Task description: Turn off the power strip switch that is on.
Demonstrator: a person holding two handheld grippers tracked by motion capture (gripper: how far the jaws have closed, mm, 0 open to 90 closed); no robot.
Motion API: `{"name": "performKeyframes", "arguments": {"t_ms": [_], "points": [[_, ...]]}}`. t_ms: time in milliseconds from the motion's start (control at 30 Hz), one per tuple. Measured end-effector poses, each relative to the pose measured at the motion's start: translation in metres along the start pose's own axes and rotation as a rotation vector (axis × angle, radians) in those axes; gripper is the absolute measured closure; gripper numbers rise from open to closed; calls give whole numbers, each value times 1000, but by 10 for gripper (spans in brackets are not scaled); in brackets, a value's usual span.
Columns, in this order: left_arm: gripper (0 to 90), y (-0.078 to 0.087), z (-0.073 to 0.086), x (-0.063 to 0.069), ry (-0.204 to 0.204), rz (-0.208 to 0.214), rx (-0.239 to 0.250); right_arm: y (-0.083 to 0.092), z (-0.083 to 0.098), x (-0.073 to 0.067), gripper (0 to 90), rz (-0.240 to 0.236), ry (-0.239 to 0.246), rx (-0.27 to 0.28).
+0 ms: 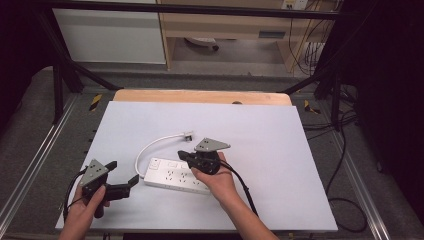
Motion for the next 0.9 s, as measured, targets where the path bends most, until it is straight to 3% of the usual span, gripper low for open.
{"name": "performKeyframes", "arguments": {"t_ms": [900], "points": [[51, 0, 0, 0, 0, -3, -1, -20, 1, -5, 900, -35, 1, -92]]}}
Point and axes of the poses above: each handheld gripper's, and its own axes: y roughly backward along the jaws, z roughly out of its underside, x roughly to its right, the point moved 2 cm from there along -y, roughly forward along the jaws, and after that the axes turned 10 degrees about y, right-handed, at the moved point
